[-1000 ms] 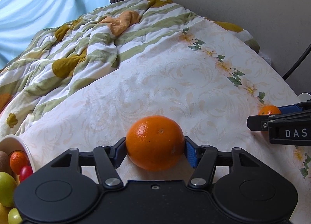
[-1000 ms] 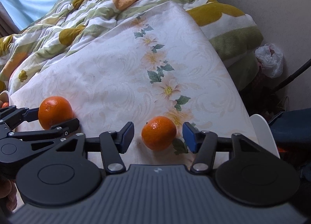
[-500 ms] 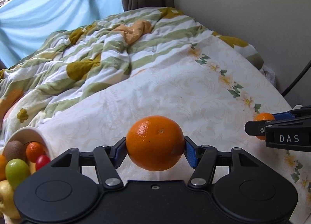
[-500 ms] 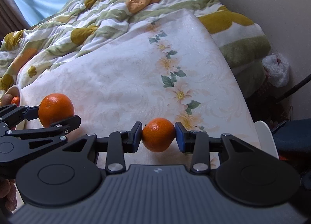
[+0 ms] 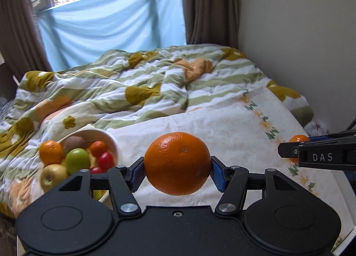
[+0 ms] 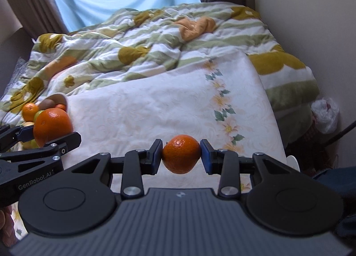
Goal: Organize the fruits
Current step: 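Carry the orange and mandarin in both tools over the white bowl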
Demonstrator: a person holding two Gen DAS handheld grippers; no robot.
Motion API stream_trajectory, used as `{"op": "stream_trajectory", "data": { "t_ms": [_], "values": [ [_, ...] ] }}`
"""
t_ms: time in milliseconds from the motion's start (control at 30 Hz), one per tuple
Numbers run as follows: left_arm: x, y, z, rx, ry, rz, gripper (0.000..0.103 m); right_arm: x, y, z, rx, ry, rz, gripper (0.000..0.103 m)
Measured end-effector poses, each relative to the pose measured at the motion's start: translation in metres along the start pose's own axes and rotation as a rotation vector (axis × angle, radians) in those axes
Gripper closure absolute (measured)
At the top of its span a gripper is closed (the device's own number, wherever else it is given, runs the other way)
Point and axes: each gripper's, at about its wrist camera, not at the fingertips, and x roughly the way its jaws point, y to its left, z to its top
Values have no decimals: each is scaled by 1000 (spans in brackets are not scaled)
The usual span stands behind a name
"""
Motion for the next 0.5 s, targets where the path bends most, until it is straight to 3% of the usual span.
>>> {"op": "stream_trajectory", "data": {
  "t_ms": [300, 500],
  "values": [
    [-58, 24, -20, -152, -79, 111, 39, -35, 37, 1, -139, -75, 99, 51],
    [-69, 65, -25, -243, -87, 183, 39, -39, 74, 11, -225, -97, 150, 51]
  ]
}}
